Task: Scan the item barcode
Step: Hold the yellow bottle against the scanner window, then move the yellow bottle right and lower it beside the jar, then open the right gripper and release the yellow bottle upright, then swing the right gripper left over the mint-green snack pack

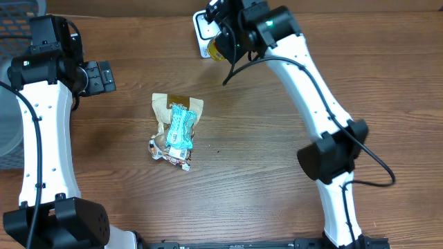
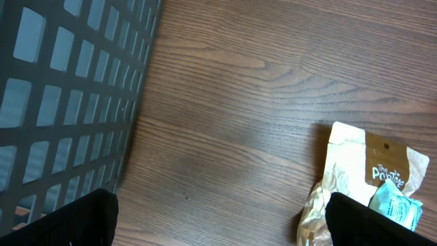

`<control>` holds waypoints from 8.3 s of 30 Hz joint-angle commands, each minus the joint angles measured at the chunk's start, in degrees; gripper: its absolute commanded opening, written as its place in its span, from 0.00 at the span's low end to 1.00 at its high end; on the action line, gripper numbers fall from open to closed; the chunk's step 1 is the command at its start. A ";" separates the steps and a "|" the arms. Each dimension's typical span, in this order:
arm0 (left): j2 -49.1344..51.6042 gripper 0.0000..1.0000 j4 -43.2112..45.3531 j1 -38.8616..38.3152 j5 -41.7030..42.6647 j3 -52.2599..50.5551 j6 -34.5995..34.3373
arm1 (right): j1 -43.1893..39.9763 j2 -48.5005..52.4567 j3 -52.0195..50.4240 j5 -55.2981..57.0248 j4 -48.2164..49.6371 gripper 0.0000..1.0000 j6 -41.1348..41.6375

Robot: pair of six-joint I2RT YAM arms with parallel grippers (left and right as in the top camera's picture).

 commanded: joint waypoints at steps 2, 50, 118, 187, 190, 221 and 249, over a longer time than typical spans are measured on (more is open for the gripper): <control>-0.72 0.99 0.04 -0.13 -0.33 1.07 1.22 | 0.02 2.80 0.83 6.62 6.82 0.10 -3.89; -0.72 1.00 0.07 -0.13 -0.31 1.07 1.22 | 1.86 12.90 -1.86 20.22 43.06 0.04 -21.86; -0.72 1.00 0.04 -0.13 -0.31 1.07 1.22 | -34.91 -12.09 -1.86 -0.81 -21.53 0.04 32.48; -0.72 1.00 0.07 -0.13 -0.33 1.07 1.22 | -36.09 -11.63 -30.95 6.47 -8.59 0.40 31.15; -0.72 0.99 0.04 -0.13 -0.31 1.07 1.22 | -36.09 -11.63 -30.95 6.47 -8.68 0.40 31.15; -0.72 1.00 0.07 -0.13 -0.31 1.07 1.22 | -32.96 -17.03 -13.75 3.74 -17.62 0.73 31.67; -0.72 1.00 0.07 -0.13 -0.31 1.07 1.22 | 5.09 -17.57 -33.03 -20.31 -3.76 0.73 43.71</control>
